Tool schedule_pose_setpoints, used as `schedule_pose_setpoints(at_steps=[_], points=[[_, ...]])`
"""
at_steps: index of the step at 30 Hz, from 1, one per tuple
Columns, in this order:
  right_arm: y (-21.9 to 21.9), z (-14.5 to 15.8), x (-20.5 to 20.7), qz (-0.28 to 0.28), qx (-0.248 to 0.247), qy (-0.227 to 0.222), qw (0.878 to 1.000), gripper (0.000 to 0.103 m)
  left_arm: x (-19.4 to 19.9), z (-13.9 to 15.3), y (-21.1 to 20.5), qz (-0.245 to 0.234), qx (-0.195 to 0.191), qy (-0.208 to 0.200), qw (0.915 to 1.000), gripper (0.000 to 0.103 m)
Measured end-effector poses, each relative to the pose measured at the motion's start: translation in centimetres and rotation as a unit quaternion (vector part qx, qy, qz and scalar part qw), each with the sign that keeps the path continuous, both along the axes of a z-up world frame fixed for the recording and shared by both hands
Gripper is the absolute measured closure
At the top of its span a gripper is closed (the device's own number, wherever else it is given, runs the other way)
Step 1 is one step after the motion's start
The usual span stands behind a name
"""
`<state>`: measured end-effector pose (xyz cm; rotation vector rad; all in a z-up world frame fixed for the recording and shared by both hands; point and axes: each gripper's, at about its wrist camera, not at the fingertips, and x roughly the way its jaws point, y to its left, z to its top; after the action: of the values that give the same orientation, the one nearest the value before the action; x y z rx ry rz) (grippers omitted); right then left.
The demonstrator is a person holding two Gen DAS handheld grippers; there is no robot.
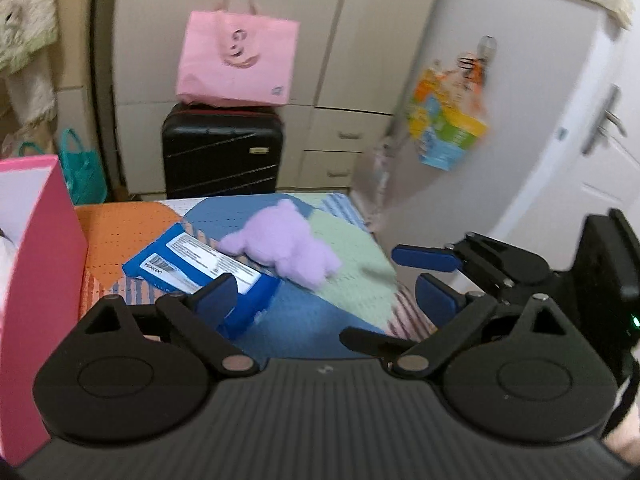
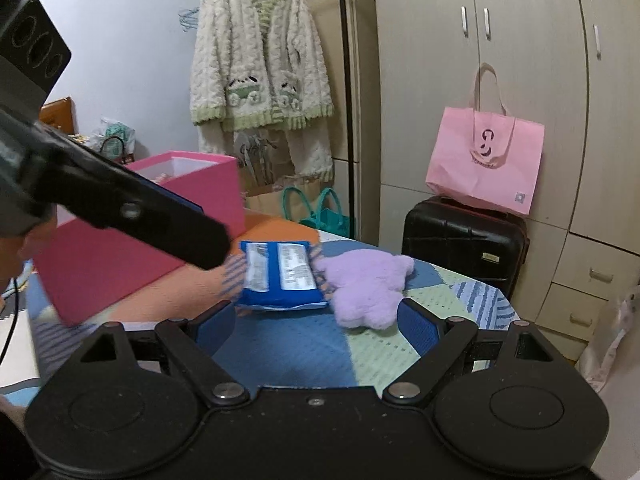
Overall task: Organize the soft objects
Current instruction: 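Lower left tool onto the lilac plush while right tool approaches the blue wipes pack, then close the left tool on the lilac plush bear and lift it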
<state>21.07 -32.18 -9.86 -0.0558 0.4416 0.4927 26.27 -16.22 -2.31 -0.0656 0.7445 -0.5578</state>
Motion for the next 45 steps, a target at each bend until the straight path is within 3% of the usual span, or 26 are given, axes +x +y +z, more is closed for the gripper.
schedule_pose_setpoints(at_steps=[6, 12, 16, 20, 22, 23, 24, 29, 36, 40, 45], points=[[0.0, -1.1, 4.5, 0.000, -0.027, 0.013, 1.000, 0.012, 4.4, -2.7, -2.1, 0.033, 0.018, 0.006, 0.9993, 0.008], [-0.3, -2.5, 8.5, 0.000, -0.020, 0.046, 0.999, 0.012, 6.4, -5.0, -3.2, 0.059, 0.027, -0.005, 0.9979, 0.010], [0.1, -2.9, 10.1, 0.011, -0.009, 0.066, 0.998, 0.013, 7.6, -6.1, -3.1, 0.072, -0.001, 0.022, 0.9971, 0.021], [0.8, -3.3, 11.3, 0.007, -0.024, 0.081, 0.996, 0.016, 8.3, -6.8, -3.8, 0.075, 0.009, 0.034, 0.9966, 0.033], [0.8, -3.5, 11.7, 0.005, -0.020, 0.093, 0.995, 0.027, 8.6, -7.2, -3.8, 0.074, 0.004, 0.052, 0.9959, 0.037], [0.7, -3.6, 11.8, 0.010, -0.012, 0.101, 0.995, 0.040, 8.7, -7.4, -3.9, 0.075, 0.003, 0.057, 0.9955, 0.036], [0.7, -3.7, 11.8, 0.017, -0.010, 0.107, 0.994, 0.042, 8.8, -7.6, -3.9, 0.076, 0.003, 0.059, 0.9953, 0.037], [1.1, -4.0, 11.2, 0.007, -0.027, 0.091, 0.995, 0.046, 8.8, -7.8, -4.3, 0.082, 0.004, 0.055, 0.9951, 0.039], [0.8, -4.1, 10.7, -0.019, -0.008, 0.085, 0.996, 0.049, 8.8, -8.0, -4.5, 0.086, -0.003, 0.058, 0.9946, 0.035], [0.7, -4.1, 10.6, -0.027, 0.007, 0.089, 0.996, 0.049, 8.4, -7.8, -5.0, 0.074, 0.013, 0.051, 0.9959, 0.031], [0.0, -4.0, 10.0, -0.035, 0.038, 0.101, 0.994, 0.049, 7.7, -7.3, -5.0, 0.057, 0.005, 0.064, 0.9963, 0.043]])
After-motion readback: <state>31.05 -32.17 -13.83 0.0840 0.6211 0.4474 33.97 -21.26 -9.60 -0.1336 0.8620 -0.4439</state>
